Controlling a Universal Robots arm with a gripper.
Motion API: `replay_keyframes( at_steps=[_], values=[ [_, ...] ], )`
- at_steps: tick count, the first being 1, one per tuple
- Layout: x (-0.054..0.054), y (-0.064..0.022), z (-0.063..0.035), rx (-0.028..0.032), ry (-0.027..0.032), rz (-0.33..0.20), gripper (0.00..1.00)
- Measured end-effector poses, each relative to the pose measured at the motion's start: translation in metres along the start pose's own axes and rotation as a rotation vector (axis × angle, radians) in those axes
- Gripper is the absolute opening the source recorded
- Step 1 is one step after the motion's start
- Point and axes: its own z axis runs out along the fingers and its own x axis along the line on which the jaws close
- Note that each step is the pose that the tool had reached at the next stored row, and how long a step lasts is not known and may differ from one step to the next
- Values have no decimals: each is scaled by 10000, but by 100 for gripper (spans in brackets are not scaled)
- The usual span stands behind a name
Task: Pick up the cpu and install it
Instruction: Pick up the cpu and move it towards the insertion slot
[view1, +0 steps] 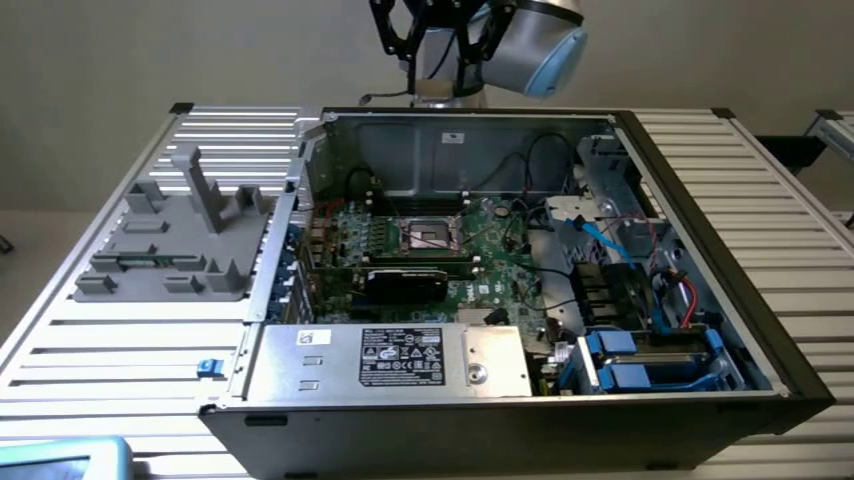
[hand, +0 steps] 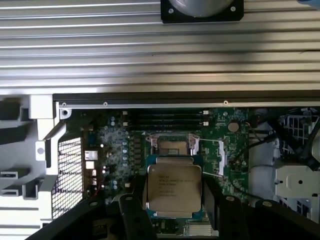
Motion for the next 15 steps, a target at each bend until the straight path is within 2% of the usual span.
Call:
replay_keyframes(
  at_steps=[11,15],
  values=[
    [-31,20,126,-10,0,0,54],
    [-37,19,140,-14,1,-1,54]
  ],
)
